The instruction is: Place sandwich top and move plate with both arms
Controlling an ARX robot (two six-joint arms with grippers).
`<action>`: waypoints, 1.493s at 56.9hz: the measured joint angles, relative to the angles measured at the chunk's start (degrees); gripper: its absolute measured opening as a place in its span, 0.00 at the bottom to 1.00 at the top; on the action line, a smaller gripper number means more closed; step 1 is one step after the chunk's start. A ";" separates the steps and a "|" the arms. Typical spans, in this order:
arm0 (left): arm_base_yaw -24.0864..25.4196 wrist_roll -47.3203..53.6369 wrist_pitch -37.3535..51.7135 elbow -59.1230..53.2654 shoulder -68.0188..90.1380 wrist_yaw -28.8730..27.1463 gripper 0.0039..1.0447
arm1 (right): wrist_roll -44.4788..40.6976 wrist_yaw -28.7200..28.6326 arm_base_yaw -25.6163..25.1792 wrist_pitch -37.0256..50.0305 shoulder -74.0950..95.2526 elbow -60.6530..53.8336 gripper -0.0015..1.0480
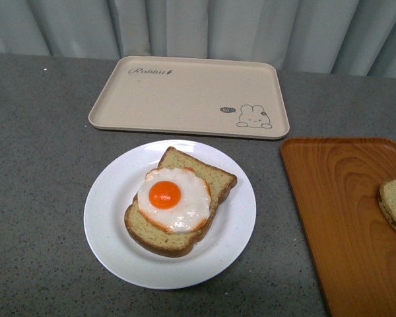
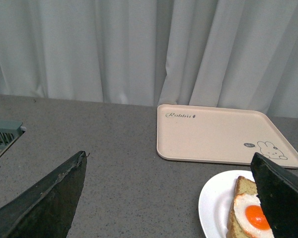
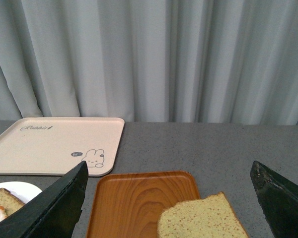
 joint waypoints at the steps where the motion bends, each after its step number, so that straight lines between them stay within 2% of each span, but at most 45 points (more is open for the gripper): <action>1: 0.00 0.00 0.00 0.00 0.00 0.00 0.94 | 0.00 0.00 0.00 0.00 0.00 0.00 0.91; 85: 0.00 0.00 0.00 0.00 0.00 0.00 0.94 | 0.00 0.02 0.00 0.00 0.00 0.00 0.91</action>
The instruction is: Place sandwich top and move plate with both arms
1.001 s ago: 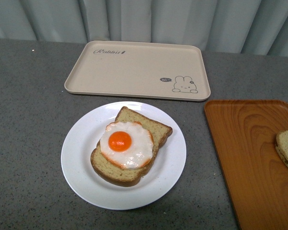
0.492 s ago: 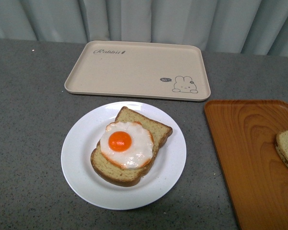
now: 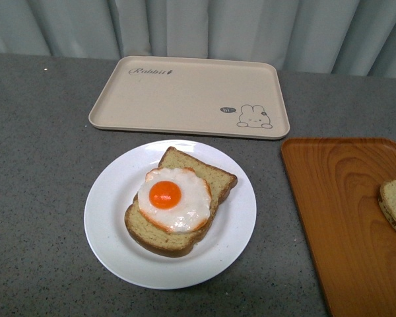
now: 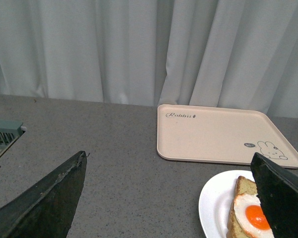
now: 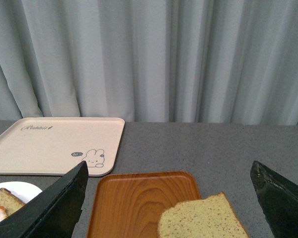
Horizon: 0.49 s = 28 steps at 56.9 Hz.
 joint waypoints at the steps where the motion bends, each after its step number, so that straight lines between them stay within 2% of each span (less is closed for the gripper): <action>1: 0.00 0.00 0.00 0.00 0.00 0.00 0.94 | 0.00 -0.02 0.00 0.00 0.00 0.00 0.91; 28: 0.00 0.00 0.00 0.00 0.00 0.00 0.94 | 0.00 -0.02 0.00 0.00 0.00 0.00 0.91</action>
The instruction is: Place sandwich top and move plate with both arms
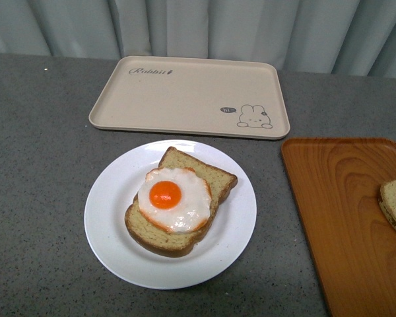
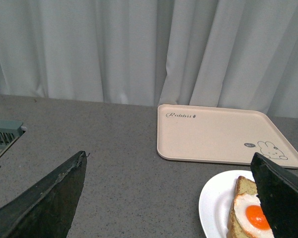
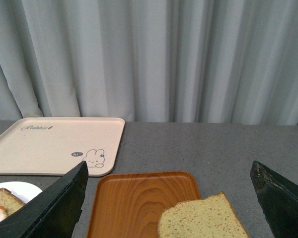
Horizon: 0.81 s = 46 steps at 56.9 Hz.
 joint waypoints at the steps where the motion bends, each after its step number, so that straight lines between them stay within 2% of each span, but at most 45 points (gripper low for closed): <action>1: 0.00 0.00 0.00 0.00 0.00 0.00 0.94 | 0.00 0.00 0.00 0.00 0.00 0.00 0.91; 41: 0.00 0.00 0.00 0.00 0.00 0.00 0.94 | 0.00 0.00 0.00 0.00 0.00 0.00 0.91; 44: 0.00 0.00 0.00 0.00 0.00 0.02 0.94 | -1.16 5.88 1.29 -3.15 1.79 1.14 0.91; 46: 0.00 0.00 0.00 0.00 0.00 0.00 0.94 | -2.12 12.22 1.86 -3.41 6.16 2.03 0.91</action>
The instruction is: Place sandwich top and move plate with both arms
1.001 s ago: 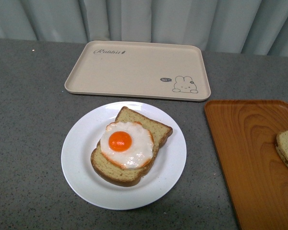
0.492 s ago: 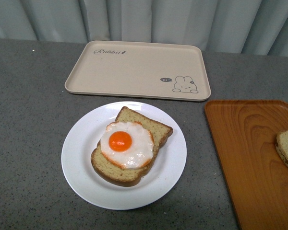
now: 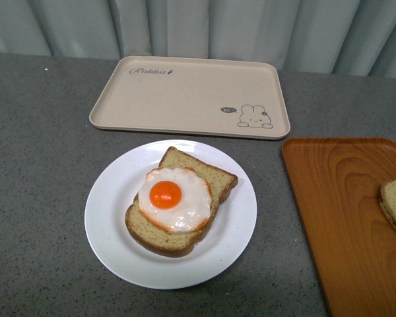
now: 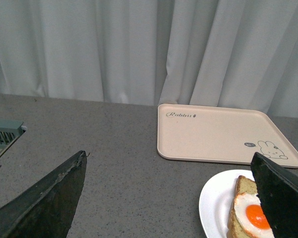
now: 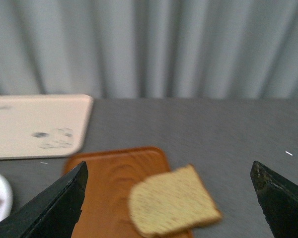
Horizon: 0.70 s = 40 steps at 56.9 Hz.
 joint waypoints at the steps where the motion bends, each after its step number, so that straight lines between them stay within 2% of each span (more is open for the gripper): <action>1: 0.00 0.00 0.00 0.00 0.00 -0.07 0.94 | -0.28 2.32 -0.44 1.55 2.71 0.07 0.91; 3: 0.00 0.00 0.00 0.00 -0.02 0.04 0.94 | -0.22 4.42 -2.23 5.95 8.63 0.13 0.91; 9: 0.00 0.00 0.00 0.00 0.00 0.02 0.94 | 0.37 3.80 -7.08 17.70 23.21 1.60 0.91; 14: 0.00 0.00 0.00 0.00 0.00 0.00 0.94 | 1.07 -0.22 -11.47 28.09 37.79 4.42 0.91; 19: 0.00 0.00 0.00 0.00 0.00 0.00 0.94 | 2.29 -4.50 -15.52 32.96 49.72 8.48 0.91; 24: 0.00 0.00 0.00 0.00 0.00 0.00 0.94 | 3.87 -7.45 -19.85 33.48 60.59 13.88 0.91; 33: 0.00 0.00 0.00 0.00 0.00 0.00 0.94 | 7.63 -16.00 -29.03 23.91 80.17 29.35 0.91; 40: 0.00 0.00 0.00 0.00 0.00 0.00 0.94 | 8.20 -23.43 -33.05 15.02 92.08 41.51 0.91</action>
